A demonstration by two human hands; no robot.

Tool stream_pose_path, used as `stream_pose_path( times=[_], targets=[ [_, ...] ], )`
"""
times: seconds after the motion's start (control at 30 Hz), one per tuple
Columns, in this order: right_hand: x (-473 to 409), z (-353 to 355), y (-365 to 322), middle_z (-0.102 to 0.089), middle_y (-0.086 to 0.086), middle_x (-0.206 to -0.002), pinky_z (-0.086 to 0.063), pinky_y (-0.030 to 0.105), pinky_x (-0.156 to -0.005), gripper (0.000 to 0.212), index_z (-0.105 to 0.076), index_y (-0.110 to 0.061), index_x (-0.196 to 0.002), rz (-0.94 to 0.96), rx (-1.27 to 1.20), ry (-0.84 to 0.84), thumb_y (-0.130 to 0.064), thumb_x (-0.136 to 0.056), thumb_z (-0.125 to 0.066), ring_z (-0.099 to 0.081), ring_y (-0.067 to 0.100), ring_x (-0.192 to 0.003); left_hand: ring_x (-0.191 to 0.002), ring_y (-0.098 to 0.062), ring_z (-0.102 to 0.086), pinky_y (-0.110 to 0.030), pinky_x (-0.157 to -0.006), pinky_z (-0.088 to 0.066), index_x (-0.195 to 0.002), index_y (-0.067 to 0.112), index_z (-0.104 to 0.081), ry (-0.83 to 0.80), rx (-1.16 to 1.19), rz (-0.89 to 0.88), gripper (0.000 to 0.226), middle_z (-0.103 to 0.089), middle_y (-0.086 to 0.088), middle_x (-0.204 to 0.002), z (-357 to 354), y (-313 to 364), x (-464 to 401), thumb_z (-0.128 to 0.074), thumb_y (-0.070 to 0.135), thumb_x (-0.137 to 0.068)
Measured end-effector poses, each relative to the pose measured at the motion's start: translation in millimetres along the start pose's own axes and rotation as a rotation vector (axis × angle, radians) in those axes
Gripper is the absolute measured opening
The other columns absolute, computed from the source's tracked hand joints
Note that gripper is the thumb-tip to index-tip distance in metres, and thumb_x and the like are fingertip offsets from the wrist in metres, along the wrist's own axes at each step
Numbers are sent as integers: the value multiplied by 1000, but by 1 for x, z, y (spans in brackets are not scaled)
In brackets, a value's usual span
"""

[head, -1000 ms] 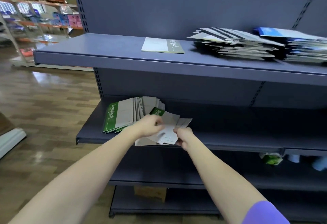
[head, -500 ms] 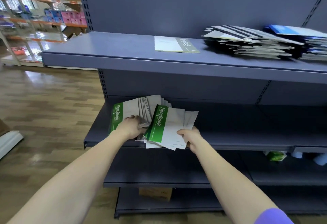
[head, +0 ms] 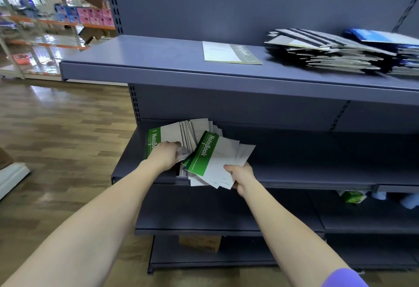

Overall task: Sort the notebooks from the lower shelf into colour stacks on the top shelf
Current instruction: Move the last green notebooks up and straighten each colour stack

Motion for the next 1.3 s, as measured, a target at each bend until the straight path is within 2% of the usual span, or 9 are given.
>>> stream_pose_path(
  times=[0.23,0.37,0.47,0.73,0.9,1.0,1.1,1.2,1.3],
  targets=[
    [0,15,-10,-69,12,-111,-58,43,-76,32,-53,-7,-129,-74,63,-111,-2,-97,-50,-68,30,-100,-87,-31,-66,-35,-68,-50,-115,20,-65,83,90,-180,27,-72,-7,-95,17,70,15,-49,18,-94],
    [5,20,-15,-75,11,-107,-61,44,-75,32,-63,-14,-120,-119,-26,-156,-39,-101,-57,-74,28,-93,-95,-10,-67,-32,-79,-55,-109,30,-67,-231,221,-391,27,-72,11,-102,8,128,28,-53,44,-92],
    [4,26,-15,-75,10,-92,-55,30,-53,27,-66,-8,-119,-95,147,-61,-15,-93,-65,-71,24,-73,-105,0,-63,-28,-93,-53,-113,30,-70,-378,440,-373,32,-70,16,-111,7,149,33,-62,42,-84],
    [5,29,-14,-64,14,-125,-52,48,-99,38,-49,-6,-137,-17,150,-46,0,-99,-50,-63,33,-112,-114,-30,-57,-39,-92,-51,-130,17,-55,-58,138,43,39,-63,-10,-125,5,76,11,-53,20,-91],
    [8,26,-12,-66,12,-113,-56,37,-76,28,-53,-9,-126,11,87,-29,0,-99,-49,-64,30,-98,-120,-32,-51,-44,-98,-46,-132,16,-48,-78,-9,173,51,-56,-9,-127,-11,36,-2,-67,39,-89],
    [8,26,-9,-66,12,-113,-55,36,-74,26,-54,-9,-124,10,77,-7,-1,-99,-50,-65,31,-97,-106,-29,-59,-41,-80,-54,-123,23,-54,-30,50,201,37,-63,-5,-117,-33,15,-17,-66,33,-89],
    [7,25,-6,-66,11,-109,-54,33,-68,23,-54,-9,-121,0,69,13,-1,-99,-50,-65,30,-95,-93,-26,-64,-33,-67,-51,-111,27,-60,23,4,189,35,-69,1,-102,-34,7,-23,-66,51,-87],
    [5,22,-1,-67,10,-110,-57,40,-78,24,-55,-8,-121,0,73,22,-1,-99,-51,-65,30,-98,-89,-23,-67,-29,-68,-49,-102,31,-63,66,54,139,51,-71,6,-94,-19,7,-14,-63,75,-77],
    [3,19,5,-67,10,-113,-54,49,-93,27,-54,-6,-124,-1,72,47,-3,-98,-53,-65,33,-104,-92,-25,-68,-29,-70,-48,-110,31,-62,93,23,109,54,-72,2,-98,-17,3,-10,-55,76,-81]
  ],
)
Point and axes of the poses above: each hand's wrist, its own x-axis away from the middle knuckle, its own z-axis out of the back of the hand, y = z × x, the point moved 2 cm from there along -x, towards the middle knuckle
